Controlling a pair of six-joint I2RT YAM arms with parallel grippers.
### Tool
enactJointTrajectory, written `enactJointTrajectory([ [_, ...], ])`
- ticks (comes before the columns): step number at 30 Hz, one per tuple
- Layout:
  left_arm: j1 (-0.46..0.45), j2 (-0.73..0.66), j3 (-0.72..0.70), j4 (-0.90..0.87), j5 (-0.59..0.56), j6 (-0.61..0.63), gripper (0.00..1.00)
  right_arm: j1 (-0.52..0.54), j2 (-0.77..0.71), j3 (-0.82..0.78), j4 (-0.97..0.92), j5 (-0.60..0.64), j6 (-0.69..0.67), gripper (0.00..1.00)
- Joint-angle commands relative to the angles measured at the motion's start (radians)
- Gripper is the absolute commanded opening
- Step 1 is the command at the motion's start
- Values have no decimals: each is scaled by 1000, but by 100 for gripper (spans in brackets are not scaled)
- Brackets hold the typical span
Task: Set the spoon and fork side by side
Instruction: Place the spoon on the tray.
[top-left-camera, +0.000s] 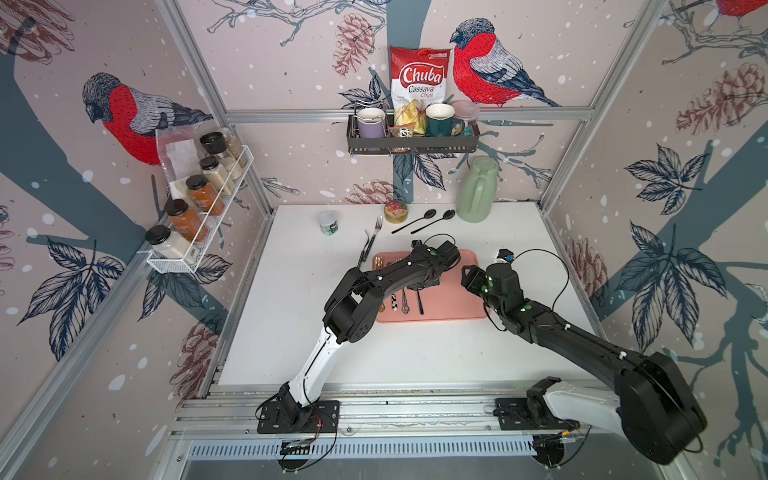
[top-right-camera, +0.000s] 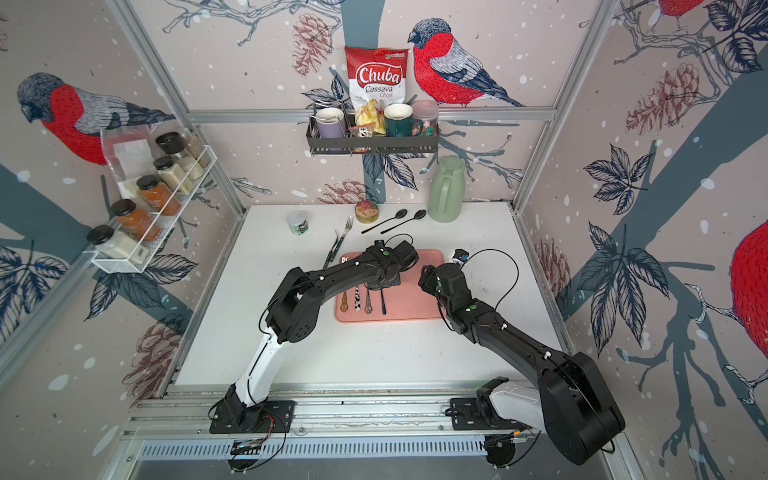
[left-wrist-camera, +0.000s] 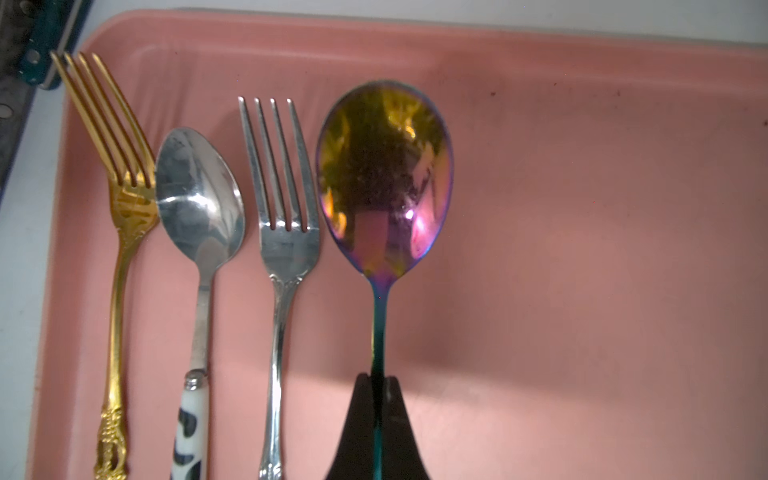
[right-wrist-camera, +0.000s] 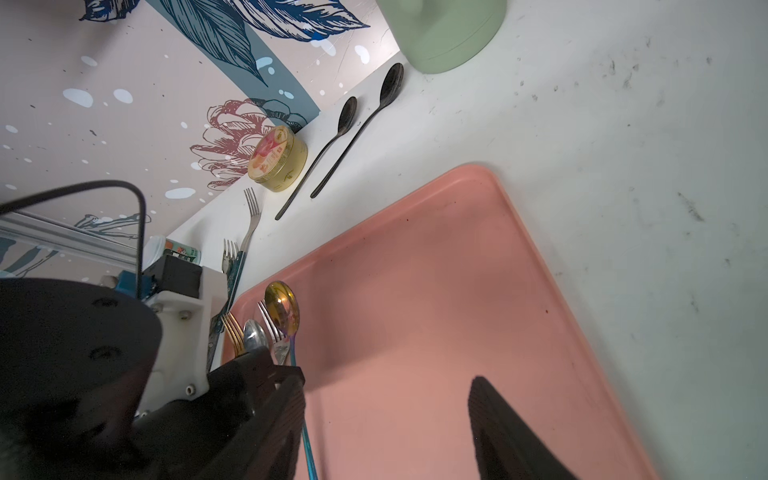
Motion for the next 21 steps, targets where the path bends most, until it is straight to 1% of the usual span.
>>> enactJointTrajectory([
  [1, 12, 18, 23, -43, 0, 41, 0, 0, -1, -1, 22, -6, 5, 65],
  [5, 23, 47, 68, -88, -5, 78, 0, 0, 0, -1, 21, -6, 5, 65],
  [17, 40, 77, 88, -94, 20, 103, 0, -1, 4, 2, 21, -8, 5, 64],
  [21, 43, 77, 92, -99, 17, 108, 10, -1, 5, 3, 20, -9, 5, 65],
])
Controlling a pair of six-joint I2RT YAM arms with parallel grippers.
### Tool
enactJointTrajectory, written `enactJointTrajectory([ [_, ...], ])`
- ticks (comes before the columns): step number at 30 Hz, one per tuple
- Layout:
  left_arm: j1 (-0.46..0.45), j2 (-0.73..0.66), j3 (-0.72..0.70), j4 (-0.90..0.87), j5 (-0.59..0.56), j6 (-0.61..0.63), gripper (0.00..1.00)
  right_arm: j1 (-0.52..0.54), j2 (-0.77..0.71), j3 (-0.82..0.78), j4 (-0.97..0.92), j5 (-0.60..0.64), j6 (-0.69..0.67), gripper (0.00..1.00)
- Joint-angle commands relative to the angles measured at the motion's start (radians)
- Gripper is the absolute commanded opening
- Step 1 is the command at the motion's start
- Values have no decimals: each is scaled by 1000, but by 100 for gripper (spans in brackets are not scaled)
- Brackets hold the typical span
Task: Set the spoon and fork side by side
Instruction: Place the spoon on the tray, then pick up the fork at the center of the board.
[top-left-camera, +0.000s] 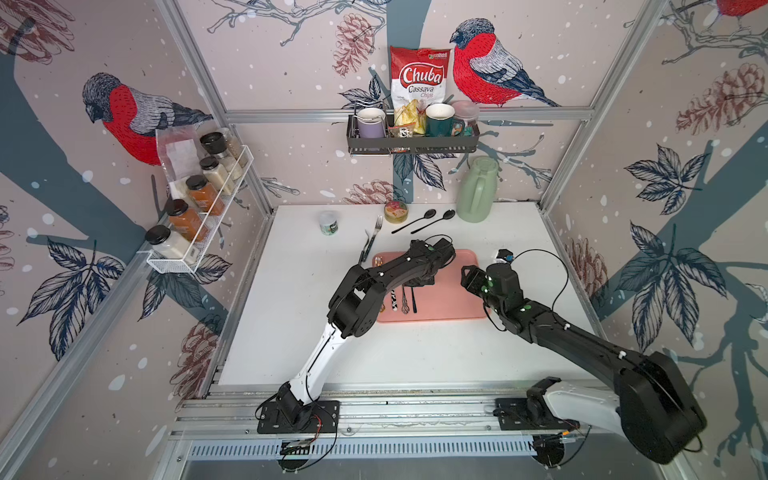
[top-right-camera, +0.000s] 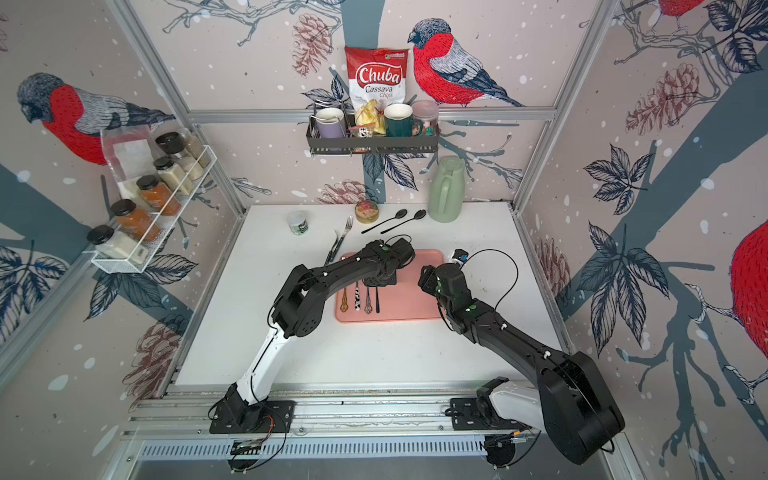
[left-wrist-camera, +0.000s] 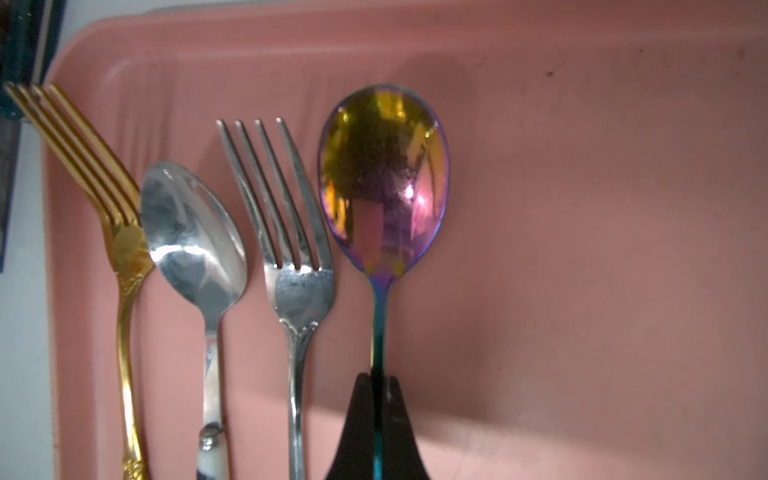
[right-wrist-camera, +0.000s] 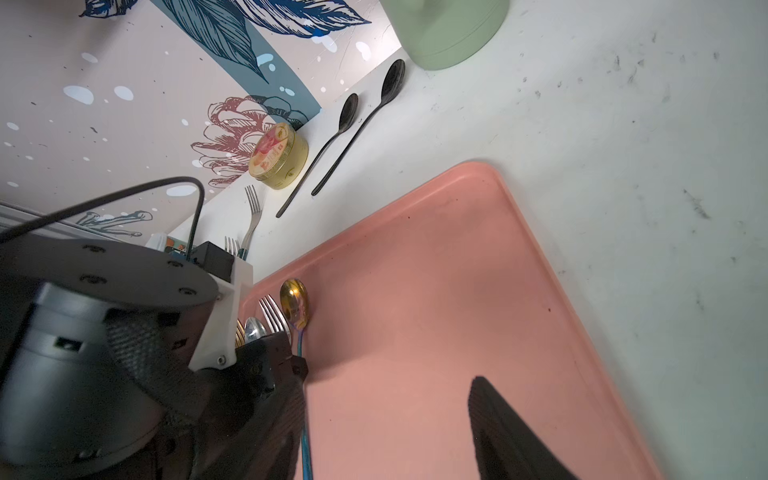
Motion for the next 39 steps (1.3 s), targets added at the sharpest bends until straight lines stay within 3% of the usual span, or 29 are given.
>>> enactJointTrajectory([
  [1, 3, 3, 15, -35, -11, 12, 14, 0, 3, 3, 20, -1, 6, 65],
  [8, 4, -59, 74, -91, -59, 58, 34, 0, 14, 28, 1, -2, 2, 65],
  [17, 35, -241, 56, -69, -84, 234, 36, -8, 191, 317, -228, -84, -57, 65],
  [24, 144, -387, -111, 7, -46, 352, 35, 29, 340, 559, -344, -109, -96, 65],
  [33, 358, -554, -514, 286, 180, 421, 27, 99, 582, 838, -437, -130, -123, 64],
  [39, 455, -498, -554, 371, 309, 494, 26, 104, 664, 899, -445, -149, -128, 63],
])
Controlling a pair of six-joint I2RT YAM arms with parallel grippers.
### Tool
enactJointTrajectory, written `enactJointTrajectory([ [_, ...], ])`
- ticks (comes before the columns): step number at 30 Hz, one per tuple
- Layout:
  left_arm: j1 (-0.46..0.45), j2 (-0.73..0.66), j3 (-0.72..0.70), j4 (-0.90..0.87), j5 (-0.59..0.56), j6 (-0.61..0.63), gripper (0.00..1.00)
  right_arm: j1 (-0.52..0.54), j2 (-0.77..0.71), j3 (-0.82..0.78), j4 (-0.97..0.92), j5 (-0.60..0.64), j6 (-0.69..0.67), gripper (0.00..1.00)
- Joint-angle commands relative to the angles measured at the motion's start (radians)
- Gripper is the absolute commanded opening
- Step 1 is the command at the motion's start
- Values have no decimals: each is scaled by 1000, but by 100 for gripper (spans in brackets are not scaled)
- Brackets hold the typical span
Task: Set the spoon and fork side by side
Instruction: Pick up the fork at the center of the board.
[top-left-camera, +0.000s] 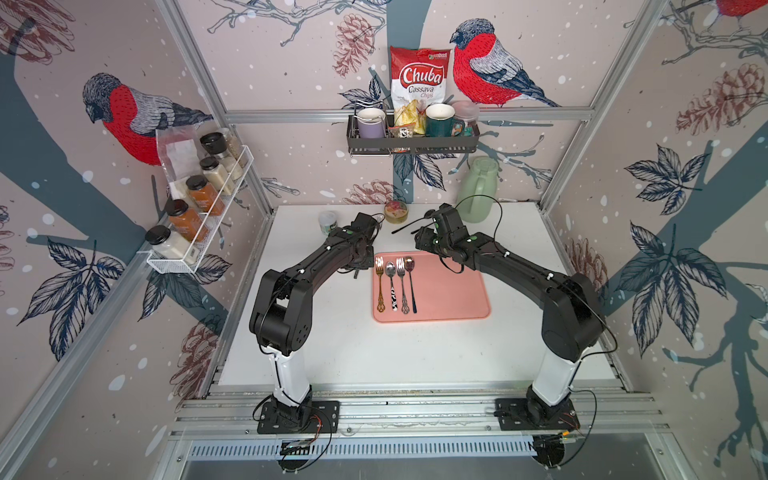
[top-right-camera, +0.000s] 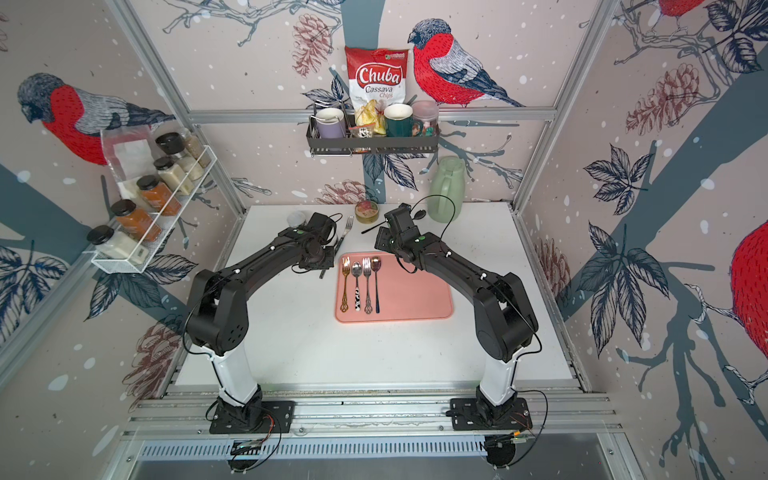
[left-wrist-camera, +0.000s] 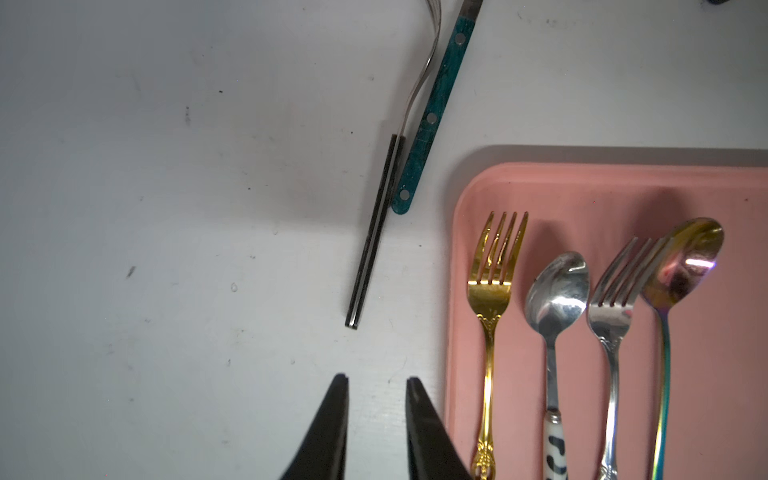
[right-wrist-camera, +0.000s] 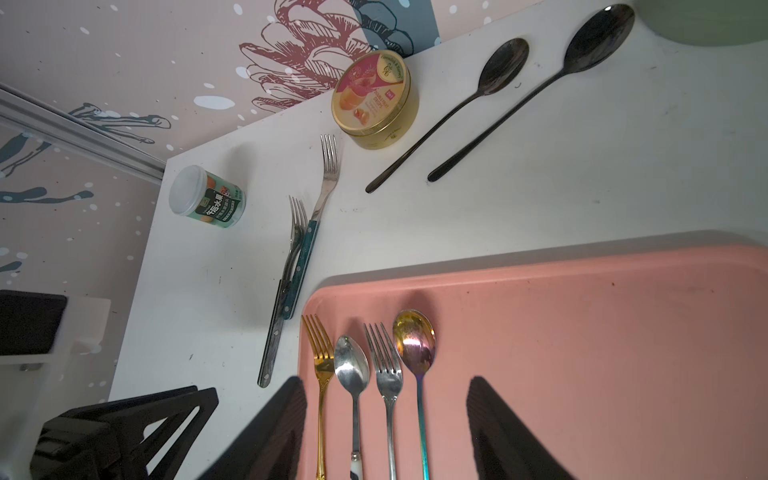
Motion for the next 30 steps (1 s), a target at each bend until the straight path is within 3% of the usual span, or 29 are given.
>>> enactJointTrajectory([
  [1, 39, 37, 13, 90, 102, 60, 26, 4, 27, 14, -22, -14, -18, 63],
  [12, 107, 222, 183, 84, 178, 126, 24, 0, 42, -11, 5, -10, -50, 63],
  [18, 107, 309, 278, 43, 145, 139, 27, -10, 36, -27, 7, -12, -50, 63],
  [30, 106, 394, 302, 53, 117, 128, 21, -25, 32, -36, 3, -17, -54, 64],
])
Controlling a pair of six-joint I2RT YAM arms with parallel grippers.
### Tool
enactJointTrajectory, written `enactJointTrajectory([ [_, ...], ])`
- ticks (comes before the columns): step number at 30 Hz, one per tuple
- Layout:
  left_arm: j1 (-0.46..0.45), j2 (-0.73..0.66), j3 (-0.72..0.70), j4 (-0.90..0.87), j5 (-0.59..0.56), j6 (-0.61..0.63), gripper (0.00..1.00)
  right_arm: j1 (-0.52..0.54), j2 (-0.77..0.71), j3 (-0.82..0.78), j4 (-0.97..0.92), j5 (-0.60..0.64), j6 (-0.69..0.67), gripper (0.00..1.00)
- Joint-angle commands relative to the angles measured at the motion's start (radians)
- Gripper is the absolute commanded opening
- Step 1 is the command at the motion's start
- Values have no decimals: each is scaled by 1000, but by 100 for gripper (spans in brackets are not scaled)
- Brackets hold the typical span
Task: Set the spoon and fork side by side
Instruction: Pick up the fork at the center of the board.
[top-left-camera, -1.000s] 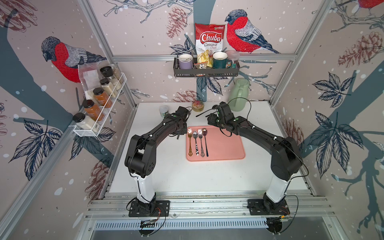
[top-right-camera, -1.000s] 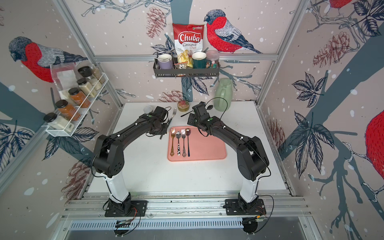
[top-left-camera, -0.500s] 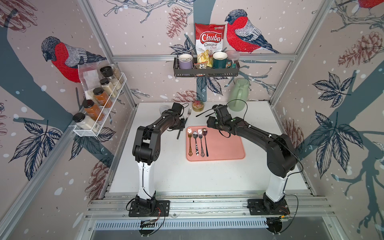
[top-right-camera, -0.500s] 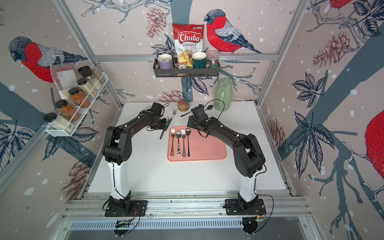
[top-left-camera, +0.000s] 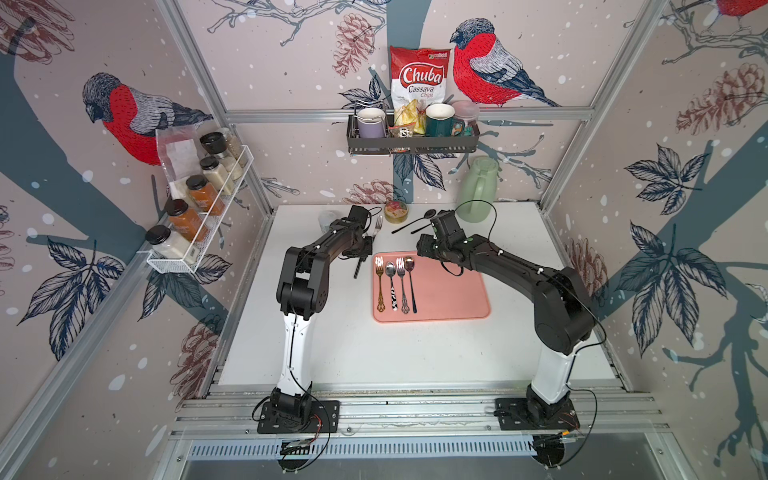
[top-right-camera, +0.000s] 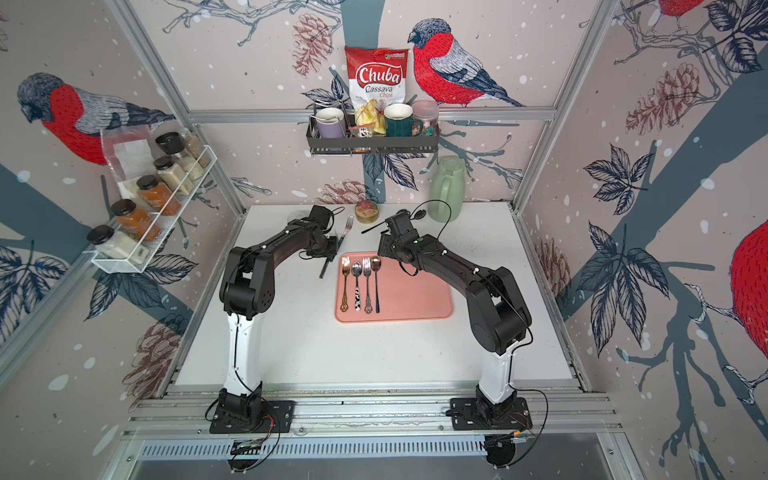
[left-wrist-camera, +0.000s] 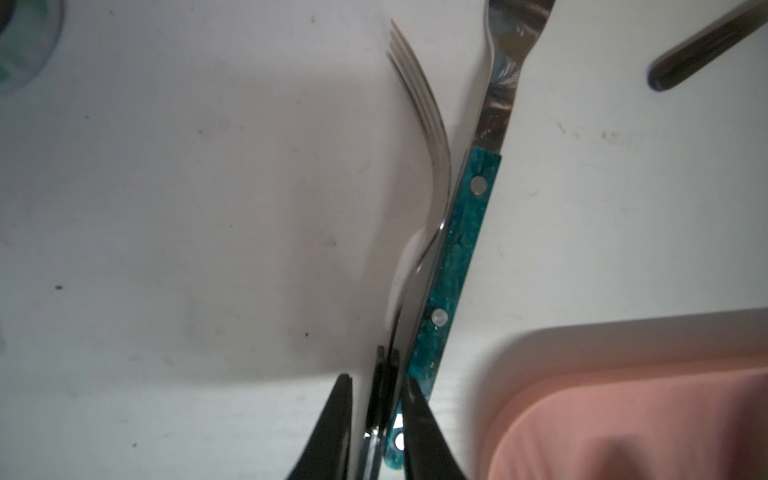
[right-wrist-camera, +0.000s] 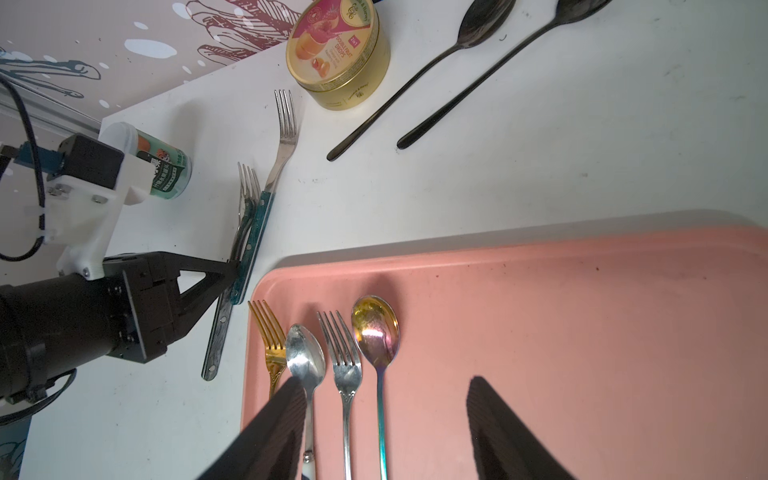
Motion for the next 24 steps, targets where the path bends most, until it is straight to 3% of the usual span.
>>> enactJointTrajectory([
  [1, 2, 23, 4, -33, -10, -6, 20, -5, -6, -2, 14, -6, -5, 64],
  [7, -5, 45, 6, -45, -38, -3, 16, -10, -10, -5, 13, -9, -5, 64],
  [14, -8, 12, -3, -63, -80, -22, 3, -12, -12, -8, 14, -13, -4, 64],
  [19, -27, -89, -33, -96, -132, -55, 2, -24, -23, -21, 24, -32, 3, 64],
  [24, -102, -232, -37, -167, -211, -97, 2, -63, -73, -82, 53, -53, 24, 64],
])
